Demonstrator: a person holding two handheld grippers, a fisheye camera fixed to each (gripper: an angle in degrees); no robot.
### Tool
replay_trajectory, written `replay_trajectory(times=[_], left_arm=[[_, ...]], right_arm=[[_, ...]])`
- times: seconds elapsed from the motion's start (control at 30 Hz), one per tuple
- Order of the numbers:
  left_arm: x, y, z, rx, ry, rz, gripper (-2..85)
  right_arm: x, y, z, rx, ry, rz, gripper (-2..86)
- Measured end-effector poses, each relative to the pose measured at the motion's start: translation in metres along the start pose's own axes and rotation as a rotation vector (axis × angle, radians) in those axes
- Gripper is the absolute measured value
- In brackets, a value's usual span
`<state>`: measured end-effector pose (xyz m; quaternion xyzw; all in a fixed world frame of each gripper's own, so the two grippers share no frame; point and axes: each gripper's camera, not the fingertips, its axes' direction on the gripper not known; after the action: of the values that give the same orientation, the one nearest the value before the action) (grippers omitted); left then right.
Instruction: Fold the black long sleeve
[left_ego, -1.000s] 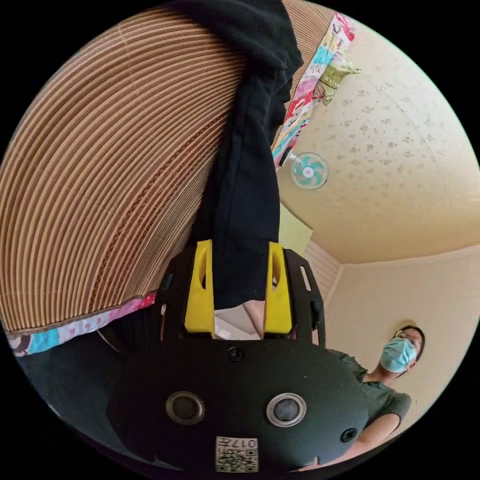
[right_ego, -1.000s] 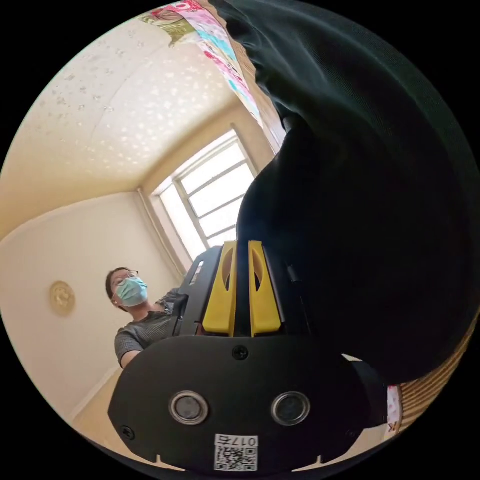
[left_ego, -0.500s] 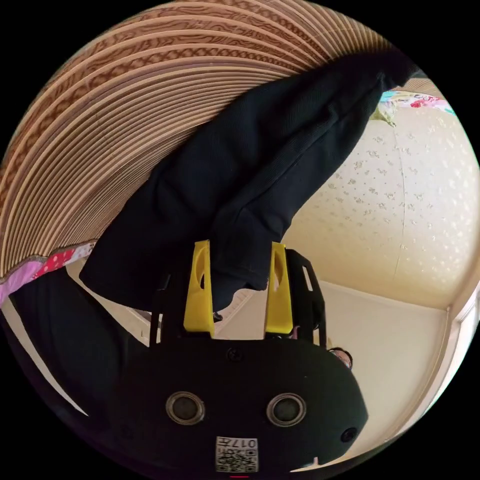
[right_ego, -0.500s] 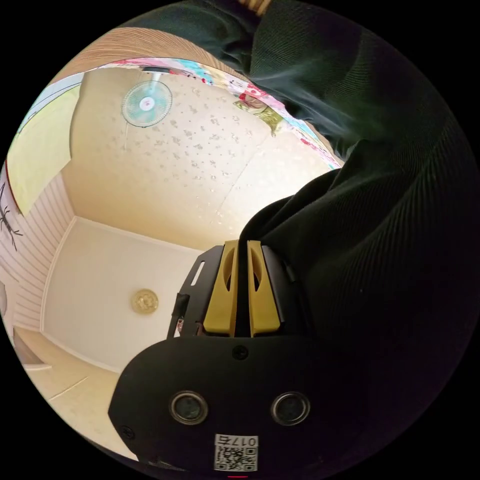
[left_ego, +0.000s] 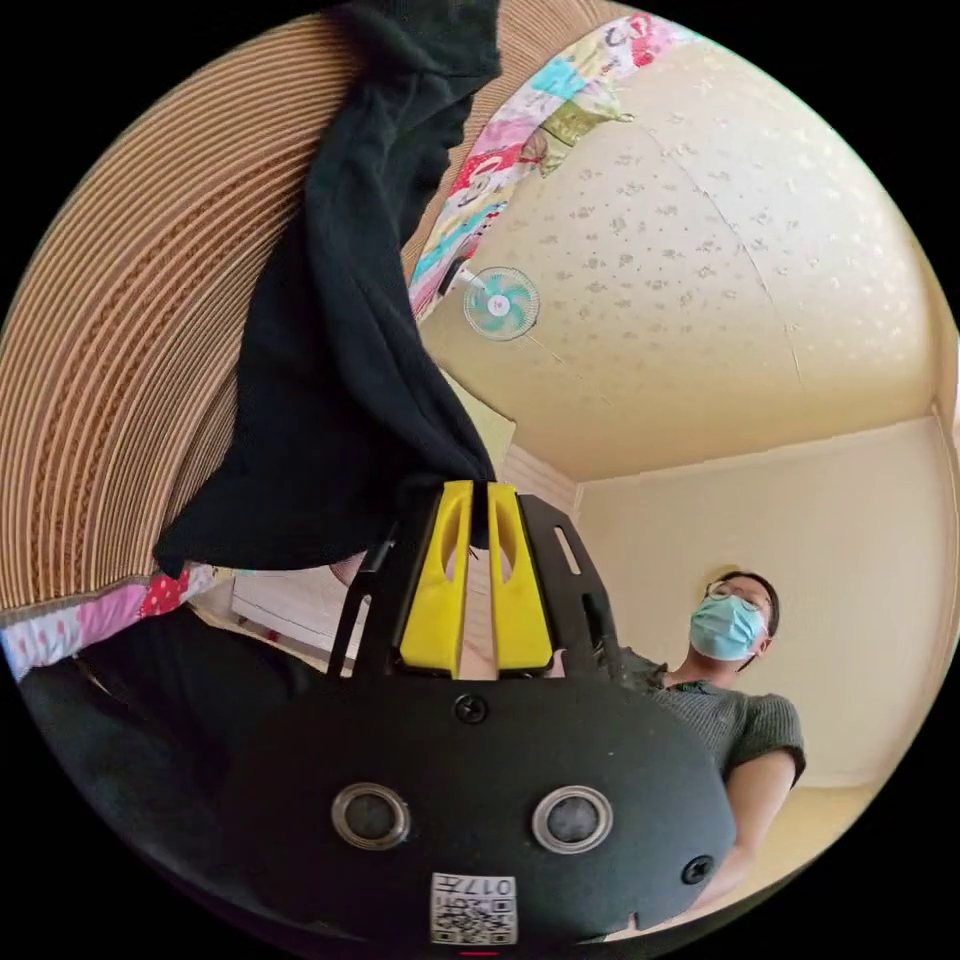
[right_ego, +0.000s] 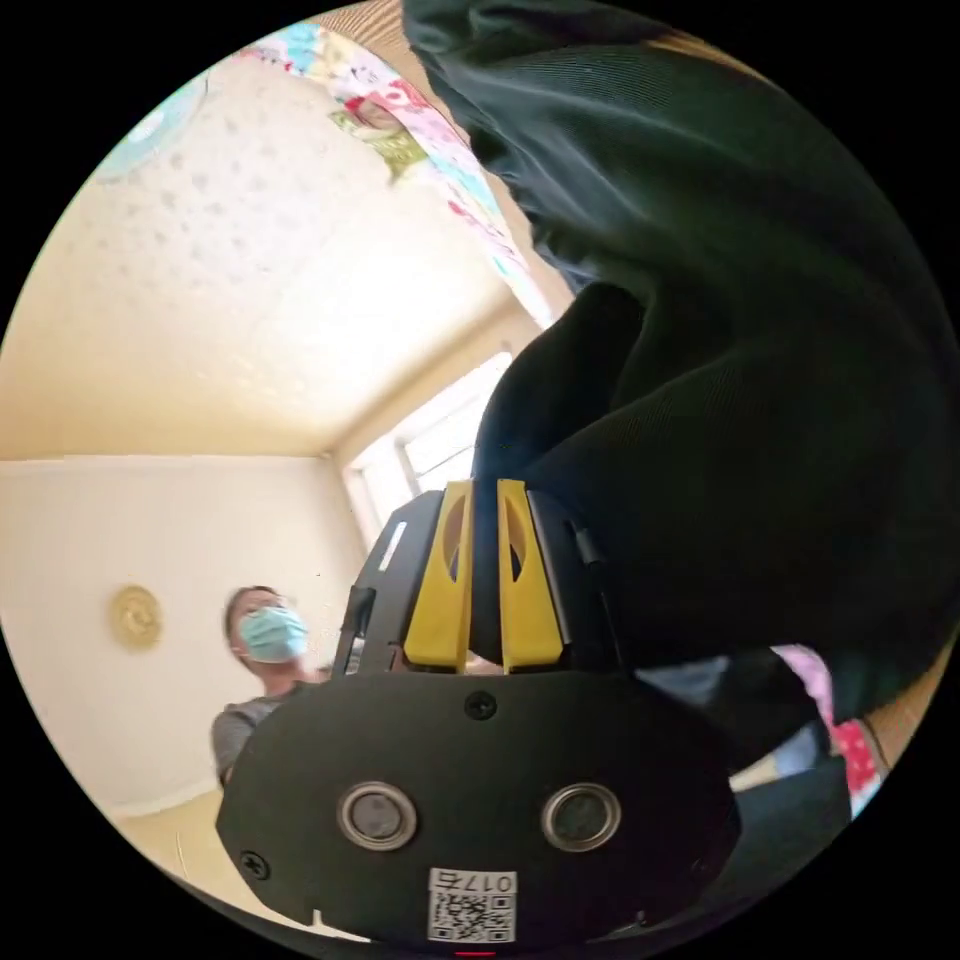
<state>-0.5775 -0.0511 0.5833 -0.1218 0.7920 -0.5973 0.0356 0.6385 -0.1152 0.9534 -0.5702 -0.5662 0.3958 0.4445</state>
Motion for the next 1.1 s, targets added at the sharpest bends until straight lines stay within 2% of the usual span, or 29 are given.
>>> replay_trajectory(times=[0.03,0.07,0.1,0.17,0.2,0.23,0.27,0.3,0.37,0.47,0.63,0.83,0.93,1.0,1.1], left_arm=[[-0.001,0.013,-0.025,0.007,-0.07,-0.005,3.4],[-0.003,0.02,-0.038,0.013,-0.115,-0.011,3.4],[-0.01,0.035,-0.062,0.031,-0.234,-0.038,3.4],[-0.03,0.058,-0.097,0.076,-0.487,-0.142,3.6],[-0.041,0.075,-0.117,0.138,-0.694,-0.222,3.8],[-0.049,0.094,-0.134,0.244,-0.847,-0.293,4.1],[-0.054,0.104,-0.142,0.308,-0.884,-0.321,4.3],[-0.069,0.12,-0.152,0.422,-0.875,-0.348,5.1],[-0.101,0.125,-0.15,0.488,-0.776,-0.336,6.8],[-0.154,0.095,-0.108,0.388,-0.803,-0.311,8.4],[-0.255,0.032,-0.007,0.191,-0.862,-0.347,11.5],[-0.338,-0.005,0.07,0.117,-1.049,-0.358,8.2],[-0.373,-0.001,0.077,0.104,-1.088,-0.395,2.0],[-0.39,0.002,0.075,0.078,-1.042,-0.405,0.3],[-0.405,0.01,0.077,0.007,-1.055,-0.405,-0.6]], right_arm=[[-0.003,0.002,0.003,0.003,0.091,-0.017,1.5],[-0.009,0.007,0.007,0.033,0.299,-0.034,1.4],[-0.013,0.013,0.01,0.085,0.51,-0.029,1.4],[-0.012,0.021,0.015,0.179,0.781,0.037,1.8],[-0.007,0.025,0.019,0.219,0.911,0.099,2.5],[-0.003,0.027,0.022,0.229,0.957,0.119,2.9],[0.006,0.028,0.028,0.23,1.031,0.162,4.4],[0.02,0.028,0.036,0.196,1.085,0.211,6.0],[0.043,0.026,0.052,0.107,1.168,0.257,7.9],[0.073,0.028,0.083,-0.025,1.264,0.244,8.8],[0.077,0.028,0.107,-0.017,1.285,0.218,9.4],[0.09,0.036,0.124,0.052,1.208,0.243,8.9],[0.095,0.028,0.15,-0.121,1.251,0.167,5.1],[0.098,0.02,0.18,-0.339,1.397,0.103,3.0],[0.095,0.024,0.193,-0.517,1.596,0.059,2.1]])
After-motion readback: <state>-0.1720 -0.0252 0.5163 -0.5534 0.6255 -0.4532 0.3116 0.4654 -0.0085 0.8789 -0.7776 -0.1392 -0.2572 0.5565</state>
